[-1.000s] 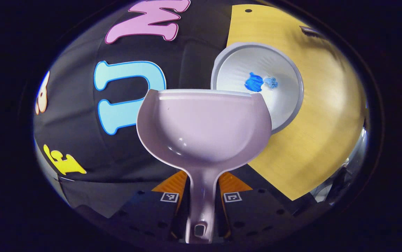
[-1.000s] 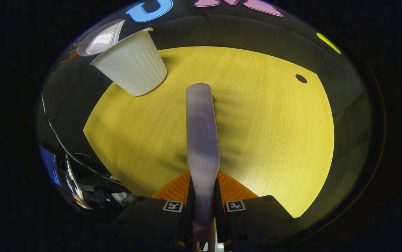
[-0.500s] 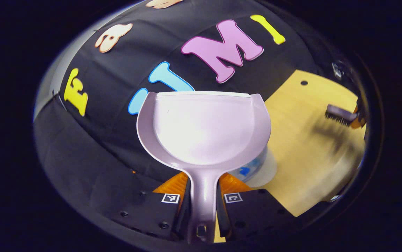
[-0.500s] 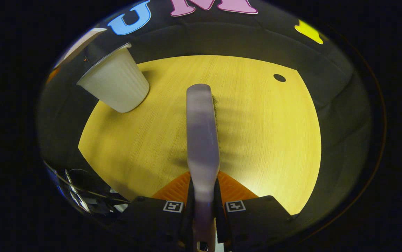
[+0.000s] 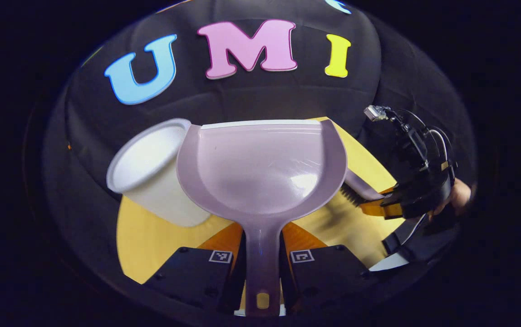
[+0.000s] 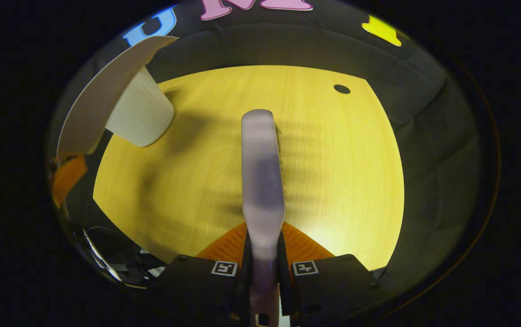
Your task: Pick up the small broom and dustpan from the desktop, sweep the trash into the dustpan with the broom, and then empty the trash into the garbage bin.
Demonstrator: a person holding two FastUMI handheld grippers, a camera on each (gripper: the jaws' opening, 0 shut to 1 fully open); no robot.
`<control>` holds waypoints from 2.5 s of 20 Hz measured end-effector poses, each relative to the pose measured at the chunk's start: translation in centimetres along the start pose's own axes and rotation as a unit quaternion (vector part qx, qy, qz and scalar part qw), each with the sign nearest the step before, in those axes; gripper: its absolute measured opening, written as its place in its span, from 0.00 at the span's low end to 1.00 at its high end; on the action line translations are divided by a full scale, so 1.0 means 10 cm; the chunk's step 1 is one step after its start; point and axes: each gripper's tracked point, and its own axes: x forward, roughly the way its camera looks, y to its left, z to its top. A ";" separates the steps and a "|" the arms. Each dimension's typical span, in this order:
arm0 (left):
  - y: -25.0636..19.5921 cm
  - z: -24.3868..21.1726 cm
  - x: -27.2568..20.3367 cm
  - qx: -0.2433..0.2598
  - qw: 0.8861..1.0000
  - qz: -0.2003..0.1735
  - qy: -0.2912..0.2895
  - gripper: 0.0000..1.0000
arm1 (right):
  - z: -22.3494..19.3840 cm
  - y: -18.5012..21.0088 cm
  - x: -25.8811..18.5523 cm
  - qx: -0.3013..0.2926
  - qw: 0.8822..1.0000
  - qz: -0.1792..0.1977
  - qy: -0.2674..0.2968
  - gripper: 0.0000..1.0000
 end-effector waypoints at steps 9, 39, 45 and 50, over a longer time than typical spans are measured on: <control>-0.10 -0.55 0.99 -0.049 0.990 0.076 0.107 0.30 | 0.06 0.07 0.79 -0.015 0.999 -0.021 0.047 0.29; -0.28 0.80 -1.03 -0.012 0.965 0.091 -0.247 0.73 | 1.11 0.29 -1.15 0.023 0.947 -0.022 -0.319 0.99; -0.24 0.91 -1.20 0.000 0.908 0.088 -0.409 0.71 | 1.33 0.78 -2.51 0.003 0.846 -0.020 -0.534 0.98; -0.21 0.93 -1.17 -0.019 0.894 0.103 -0.435 0.71 | 1.26 1.00 -2.80 -0.037 0.818 -0.029 -0.574 0.98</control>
